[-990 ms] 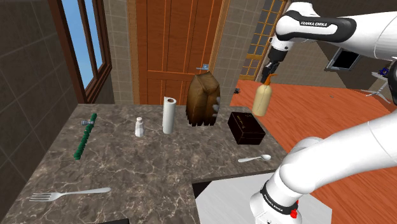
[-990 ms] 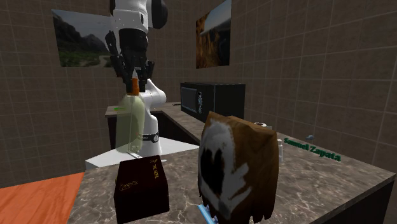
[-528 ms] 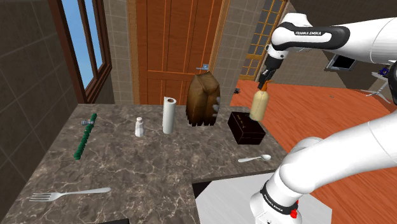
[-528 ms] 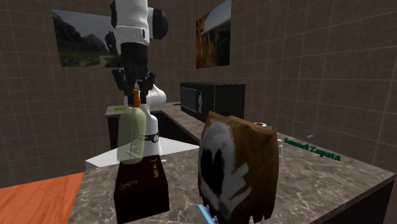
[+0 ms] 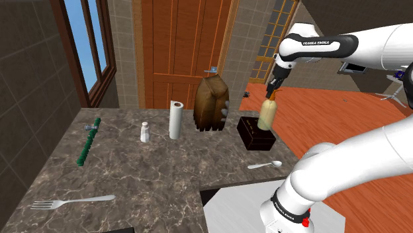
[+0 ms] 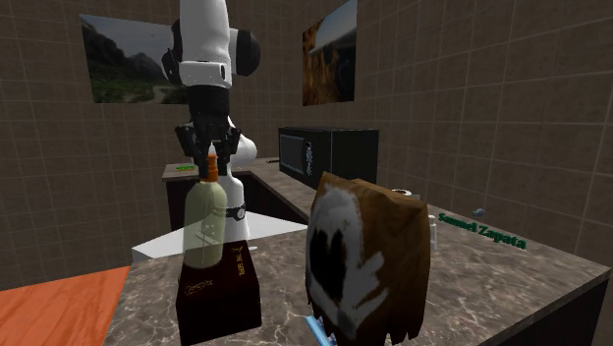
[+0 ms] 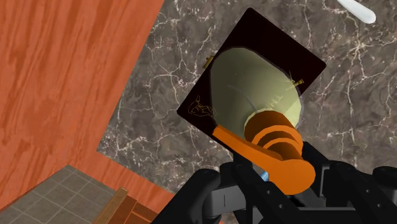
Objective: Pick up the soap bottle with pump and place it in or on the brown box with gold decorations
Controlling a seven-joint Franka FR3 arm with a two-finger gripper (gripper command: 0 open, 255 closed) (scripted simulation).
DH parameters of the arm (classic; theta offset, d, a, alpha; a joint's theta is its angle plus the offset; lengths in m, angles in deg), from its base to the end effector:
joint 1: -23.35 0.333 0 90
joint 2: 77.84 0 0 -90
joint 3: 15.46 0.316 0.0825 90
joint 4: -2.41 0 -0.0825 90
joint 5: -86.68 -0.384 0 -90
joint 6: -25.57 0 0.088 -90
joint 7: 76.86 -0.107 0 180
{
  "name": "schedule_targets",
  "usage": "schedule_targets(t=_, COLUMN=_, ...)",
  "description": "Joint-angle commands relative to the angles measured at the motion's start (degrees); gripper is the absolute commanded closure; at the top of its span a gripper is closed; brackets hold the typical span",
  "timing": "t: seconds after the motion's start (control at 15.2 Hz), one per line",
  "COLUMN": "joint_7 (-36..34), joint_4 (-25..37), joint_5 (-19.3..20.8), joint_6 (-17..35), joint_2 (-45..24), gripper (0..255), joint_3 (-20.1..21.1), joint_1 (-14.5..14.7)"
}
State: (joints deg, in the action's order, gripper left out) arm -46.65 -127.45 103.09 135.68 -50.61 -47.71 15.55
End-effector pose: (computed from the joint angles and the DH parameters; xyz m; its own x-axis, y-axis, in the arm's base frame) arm 0.3081 -0.3169 0.5178 0.9980 -0.0379 0.0499 -0.0409 -0.9972 0.0622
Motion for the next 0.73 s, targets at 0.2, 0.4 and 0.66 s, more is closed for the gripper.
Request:
schedule_targets(t=0.2, joint_7=0.0, joint_4=-0.2, joint_5=0.0, joint_6=0.2, joint_2=0.0, gripper=255, joint_3=-0.1, joint_1=0.0)
schedule_targets(t=0.4, joint_7=0.0, joint_4=-0.2, joint_5=0.0, joint_6=0.2, joint_2=0.0, gripper=0, joint_3=-0.1, joint_1=0.0)
schedule_targets(t=0.66, joint_7=0.0, joint_4=-0.2, joint_5=0.0, joint_6=0.2, joint_2=0.0, gripper=0, joint_3=-0.1, joint_1=0.0)
